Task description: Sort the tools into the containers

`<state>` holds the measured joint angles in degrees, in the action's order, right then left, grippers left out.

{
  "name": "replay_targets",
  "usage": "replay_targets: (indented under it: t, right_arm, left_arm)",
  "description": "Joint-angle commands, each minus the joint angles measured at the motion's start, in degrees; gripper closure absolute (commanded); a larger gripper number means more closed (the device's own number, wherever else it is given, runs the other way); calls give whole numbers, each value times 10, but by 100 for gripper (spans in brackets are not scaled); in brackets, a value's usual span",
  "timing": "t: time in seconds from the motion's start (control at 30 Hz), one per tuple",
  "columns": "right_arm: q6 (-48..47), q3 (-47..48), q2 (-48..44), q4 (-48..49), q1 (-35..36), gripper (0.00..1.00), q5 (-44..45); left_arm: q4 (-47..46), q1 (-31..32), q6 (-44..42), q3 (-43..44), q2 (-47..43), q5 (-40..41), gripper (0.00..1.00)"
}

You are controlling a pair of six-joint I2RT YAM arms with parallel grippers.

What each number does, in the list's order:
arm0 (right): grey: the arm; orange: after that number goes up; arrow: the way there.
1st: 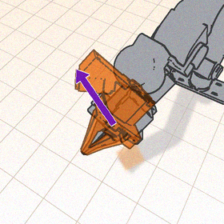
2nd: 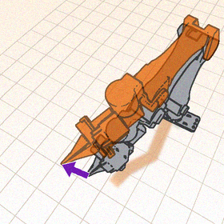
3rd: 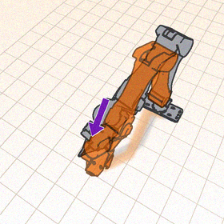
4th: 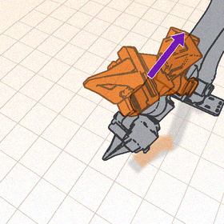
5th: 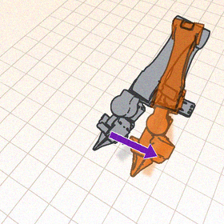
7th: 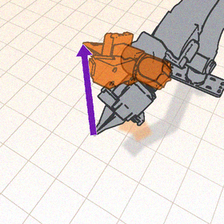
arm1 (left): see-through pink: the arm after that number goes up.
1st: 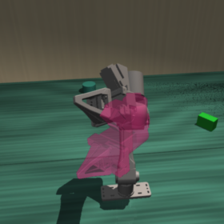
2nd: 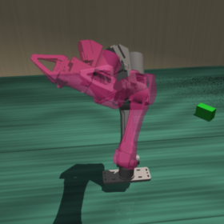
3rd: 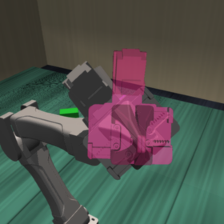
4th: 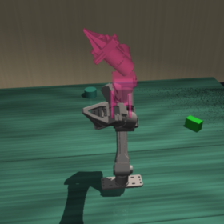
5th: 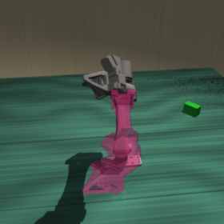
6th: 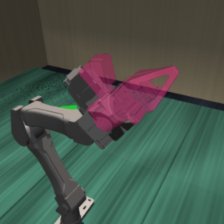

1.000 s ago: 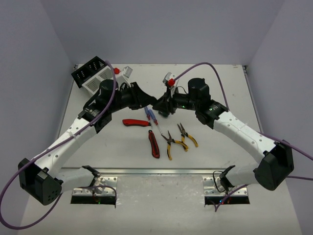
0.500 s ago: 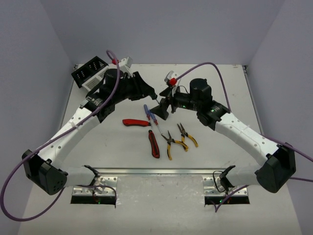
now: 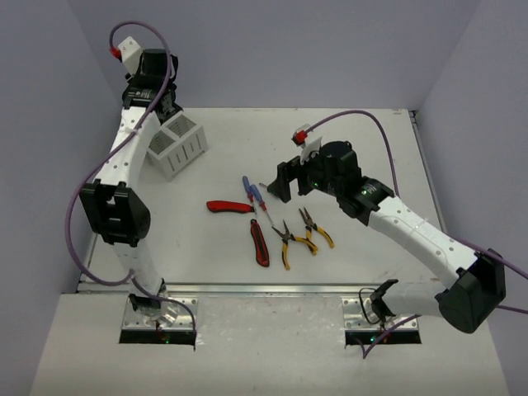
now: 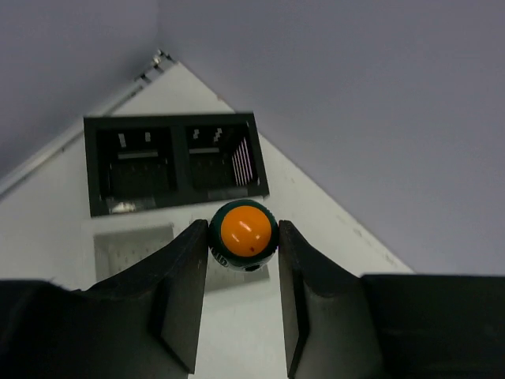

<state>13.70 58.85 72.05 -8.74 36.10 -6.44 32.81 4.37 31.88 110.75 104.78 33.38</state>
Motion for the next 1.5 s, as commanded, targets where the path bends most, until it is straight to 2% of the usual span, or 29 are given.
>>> replay_targets:
  t: [0.0,0.07,0.27,0.37,0.5,0.53,0.57,0.6,0.73,0.83,0.9,0.97,1.07,1.13,1.2,1.23,1.33,1.47]
  right_arm:
    - [51,-30,-35,-10,0,1,-21]
    - [56,-65,-64,2,-1,1,-36]
    - [37,-101,-48,7,-1,1,-85]
    - [42,-110,-27,7,0,1,-100]
    - [43,-111,-20,12,0,1,-97]
    - [41,-107,-18,9,0,1,-92]
    - [40,-101,-16,5,0,1,-81]
    - [39,-94,-12,1,0,1,-66]
    - [22,-50,31,-29,-1,1,-22]
    - [-19,34,118,-96,-3,1,0]
    - [-46,75,156,-108,-8,1,6]
    - [-69,94,199,-109,-16,2,12]
    - [-127,152,276,-117,-23,9,34]
    - [-171,212,326,-155,-24,19,41]
    - [-190,282,401,-205,-25,34,50]
    - [-198,305,429,-217,-25,39,58]
    - [-216,338,465,-213,-29,42,62]
    - [-225,366,503,-231,-40,44,48]
  left_arm:
    - [-65,-37,-46,92,97,99,100]
    - [-73,-44,-63,153,157,98,100]
    - [-244,-68,-144,98,184,32,100]
    - [-256,-76,-135,106,207,-12,100]
    - [-258,-79,-129,115,230,-29,99]
    - [-256,-80,-128,116,238,-30,95]
    - [-255,-80,-128,113,242,-32,83]
    - [-255,-81,-128,108,243,-34,66]
    - [-247,-82,-114,85,222,-44,21]
    - [-228,-82,-93,78,181,-61,12]
    - [-201,-82,-74,74,136,-72,2]
    - [-161,-82,-55,82,99,-81,0]
    - [-66,-81,-22,87,18,-137,0]
    - [-47,-79,-16,18,-35,-185,0]
    - [-59,-72,-11,-65,-136,-249,0]
    - [-80,-68,-11,-144,-195,-277,0]
    - [-120,-53,-23,-302,-310,-342,0]
    - [-96,-23,-47,-364,-359,-369,0]
